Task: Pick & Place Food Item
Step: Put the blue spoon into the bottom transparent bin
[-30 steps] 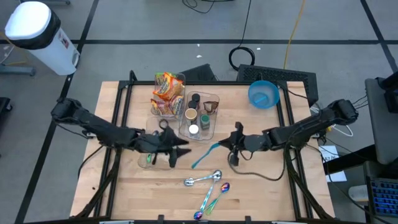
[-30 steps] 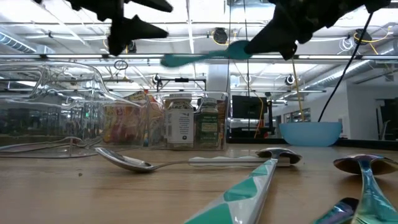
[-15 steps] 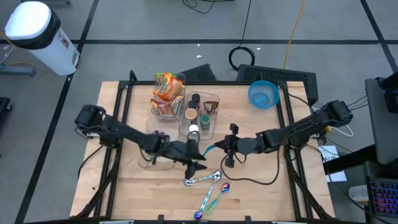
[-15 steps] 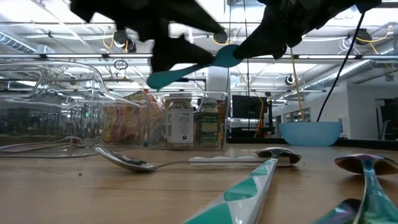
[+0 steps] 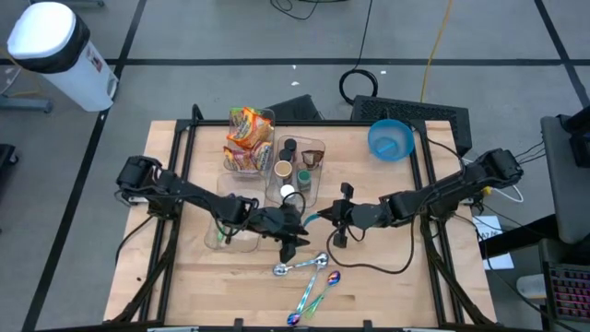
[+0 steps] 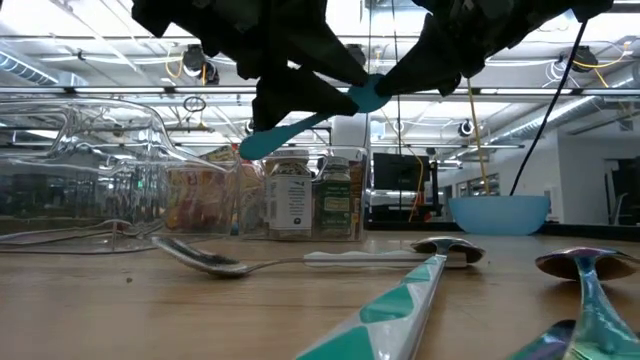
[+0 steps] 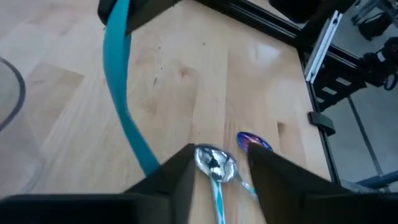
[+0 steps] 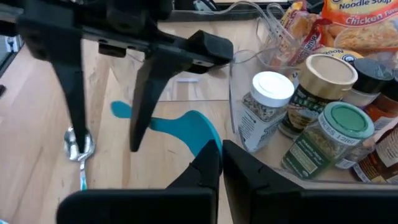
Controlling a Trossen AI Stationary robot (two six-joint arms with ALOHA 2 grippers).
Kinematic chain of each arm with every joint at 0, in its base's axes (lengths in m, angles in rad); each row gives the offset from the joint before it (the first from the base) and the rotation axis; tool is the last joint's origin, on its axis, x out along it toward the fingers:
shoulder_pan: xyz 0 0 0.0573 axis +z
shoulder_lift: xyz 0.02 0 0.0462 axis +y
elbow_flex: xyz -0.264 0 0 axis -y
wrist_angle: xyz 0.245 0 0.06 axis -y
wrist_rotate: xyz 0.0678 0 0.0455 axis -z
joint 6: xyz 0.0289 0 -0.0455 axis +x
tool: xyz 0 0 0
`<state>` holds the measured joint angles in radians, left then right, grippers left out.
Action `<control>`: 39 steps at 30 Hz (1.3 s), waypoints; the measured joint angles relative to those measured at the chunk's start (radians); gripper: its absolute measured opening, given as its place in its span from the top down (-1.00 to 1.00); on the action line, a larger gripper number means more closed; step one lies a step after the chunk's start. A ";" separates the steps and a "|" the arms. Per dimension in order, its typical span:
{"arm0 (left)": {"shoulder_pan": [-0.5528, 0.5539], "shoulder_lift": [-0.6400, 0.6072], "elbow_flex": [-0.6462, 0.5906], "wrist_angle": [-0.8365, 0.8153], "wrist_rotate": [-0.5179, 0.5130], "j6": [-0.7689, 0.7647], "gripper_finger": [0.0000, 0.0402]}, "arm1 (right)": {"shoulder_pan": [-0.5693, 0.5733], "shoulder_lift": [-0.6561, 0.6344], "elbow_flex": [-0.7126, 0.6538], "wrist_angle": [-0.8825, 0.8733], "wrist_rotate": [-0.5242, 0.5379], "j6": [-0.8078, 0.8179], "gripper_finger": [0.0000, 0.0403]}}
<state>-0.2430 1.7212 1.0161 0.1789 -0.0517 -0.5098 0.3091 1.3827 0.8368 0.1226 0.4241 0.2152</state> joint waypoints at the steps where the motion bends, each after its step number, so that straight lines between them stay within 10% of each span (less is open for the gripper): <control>1: 0.002 0.000 0.000 0.002 -0.001 0.000 0.32 | 0.000 0.000 0.000 0.003 -0.001 0.000 1.00; 7: 0.031 0.000 0.000 0.006 -0.001 0.004 0.94 | 0.000 0.000 0.000 0.008 -0.005 0.000 1.00; 14: 0.052 0.000 0.000 0.009 0.001 0.025 0.98 | 0.000 0.000 0.000 0.007 -0.001 0.000 1.00; 24: 0.053 -0.006 -0.001 -0.037 0.016 0.028 0.92 | 0.000 0.000 0.000 0.002 -0.010 0.001 0.99; 39: 0.053 -0.004 -0.002 -0.050 -0.043 0.022 0.29 | 0.002 -0.001 0.000 -0.095 -0.212 0.074 0.98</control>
<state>-0.1896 1.7172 1.0138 0.1290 -0.0950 -0.4873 0.3110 1.3814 0.8364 0.0281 0.2120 0.2887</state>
